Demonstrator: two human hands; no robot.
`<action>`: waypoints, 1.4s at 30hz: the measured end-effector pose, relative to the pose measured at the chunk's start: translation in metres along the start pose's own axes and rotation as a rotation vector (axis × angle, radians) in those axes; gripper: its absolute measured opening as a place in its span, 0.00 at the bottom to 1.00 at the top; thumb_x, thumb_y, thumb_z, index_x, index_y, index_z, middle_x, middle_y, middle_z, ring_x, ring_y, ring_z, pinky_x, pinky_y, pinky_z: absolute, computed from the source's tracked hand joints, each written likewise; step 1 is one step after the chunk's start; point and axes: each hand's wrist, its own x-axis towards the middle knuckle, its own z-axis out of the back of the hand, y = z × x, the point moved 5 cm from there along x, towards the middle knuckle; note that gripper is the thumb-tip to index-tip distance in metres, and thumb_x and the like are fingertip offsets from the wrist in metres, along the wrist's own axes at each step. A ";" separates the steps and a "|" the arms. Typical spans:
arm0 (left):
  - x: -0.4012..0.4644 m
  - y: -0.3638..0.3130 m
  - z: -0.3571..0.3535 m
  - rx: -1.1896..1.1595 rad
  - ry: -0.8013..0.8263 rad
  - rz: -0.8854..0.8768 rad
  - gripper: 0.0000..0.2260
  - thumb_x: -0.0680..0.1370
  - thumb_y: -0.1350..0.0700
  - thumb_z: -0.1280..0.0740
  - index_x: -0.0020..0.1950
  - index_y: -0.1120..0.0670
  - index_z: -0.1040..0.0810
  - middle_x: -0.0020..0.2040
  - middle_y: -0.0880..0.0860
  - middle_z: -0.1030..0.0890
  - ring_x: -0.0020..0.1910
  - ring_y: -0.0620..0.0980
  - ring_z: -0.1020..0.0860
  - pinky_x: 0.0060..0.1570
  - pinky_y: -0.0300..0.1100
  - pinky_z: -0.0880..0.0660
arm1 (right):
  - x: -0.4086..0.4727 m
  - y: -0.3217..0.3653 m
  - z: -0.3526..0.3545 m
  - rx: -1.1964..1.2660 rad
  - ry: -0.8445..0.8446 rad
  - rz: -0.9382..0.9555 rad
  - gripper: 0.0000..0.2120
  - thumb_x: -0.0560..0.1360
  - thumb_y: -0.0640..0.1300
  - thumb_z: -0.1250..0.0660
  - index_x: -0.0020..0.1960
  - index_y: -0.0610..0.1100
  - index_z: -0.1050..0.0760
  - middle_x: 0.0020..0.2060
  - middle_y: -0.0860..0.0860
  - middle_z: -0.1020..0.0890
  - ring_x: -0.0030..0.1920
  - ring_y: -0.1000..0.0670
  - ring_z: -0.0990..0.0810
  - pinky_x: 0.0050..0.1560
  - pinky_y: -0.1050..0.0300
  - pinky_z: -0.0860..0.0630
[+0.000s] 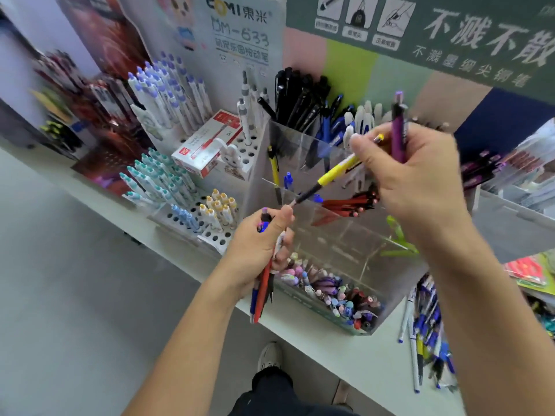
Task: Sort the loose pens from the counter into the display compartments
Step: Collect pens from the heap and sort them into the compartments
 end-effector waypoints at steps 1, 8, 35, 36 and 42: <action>0.001 0.005 0.011 -0.084 -0.060 0.046 0.15 0.79 0.45 0.32 0.54 0.57 0.26 0.34 0.51 0.27 0.24 0.45 0.34 0.21 0.36 0.36 | 0.008 0.011 0.004 -0.022 -0.089 0.094 0.08 0.77 0.48 0.27 0.40 0.48 0.19 0.27 0.55 0.24 0.28 0.56 0.29 0.31 0.58 0.31; -0.001 0.034 0.040 -0.493 -0.138 0.200 0.08 0.83 0.64 0.41 0.61 0.61 0.28 0.34 0.53 0.27 0.25 0.45 0.33 0.21 0.34 0.36 | 0.055 0.007 -0.086 -0.447 0.082 0.250 0.08 0.76 0.51 0.27 0.44 0.46 0.21 0.35 0.53 0.20 0.37 0.50 0.22 0.42 0.51 0.23; -0.025 0.009 -0.072 0.430 0.336 0.043 0.27 0.65 0.59 0.18 0.59 0.51 0.27 0.29 0.49 0.26 0.25 0.45 0.29 0.26 0.36 0.31 | -0.079 -0.055 0.042 0.100 0.328 -0.288 0.05 0.81 0.45 0.33 0.47 0.46 0.19 0.30 0.56 0.26 0.29 0.57 0.31 0.32 0.65 0.33; -0.025 0.011 -0.074 0.448 0.340 0.031 0.27 0.66 0.59 0.18 0.60 0.51 0.27 0.29 0.48 0.26 0.26 0.45 0.29 0.27 0.36 0.31 | -0.080 -0.052 0.040 0.012 0.336 -0.253 0.06 0.78 0.48 0.28 0.45 0.47 0.18 0.28 0.55 0.26 0.29 0.56 0.31 0.32 0.64 0.32; -0.028 0.026 -0.080 0.524 0.386 0.034 0.31 0.67 0.58 0.18 0.63 0.47 0.32 0.36 0.45 0.21 0.29 0.41 0.24 0.30 0.33 0.30 | -0.080 -0.061 0.019 -0.094 0.497 -0.354 0.05 0.73 0.49 0.23 0.44 0.48 0.14 0.37 0.46 0.14 0.38 0.45 0.18 0.47 0.41 0.18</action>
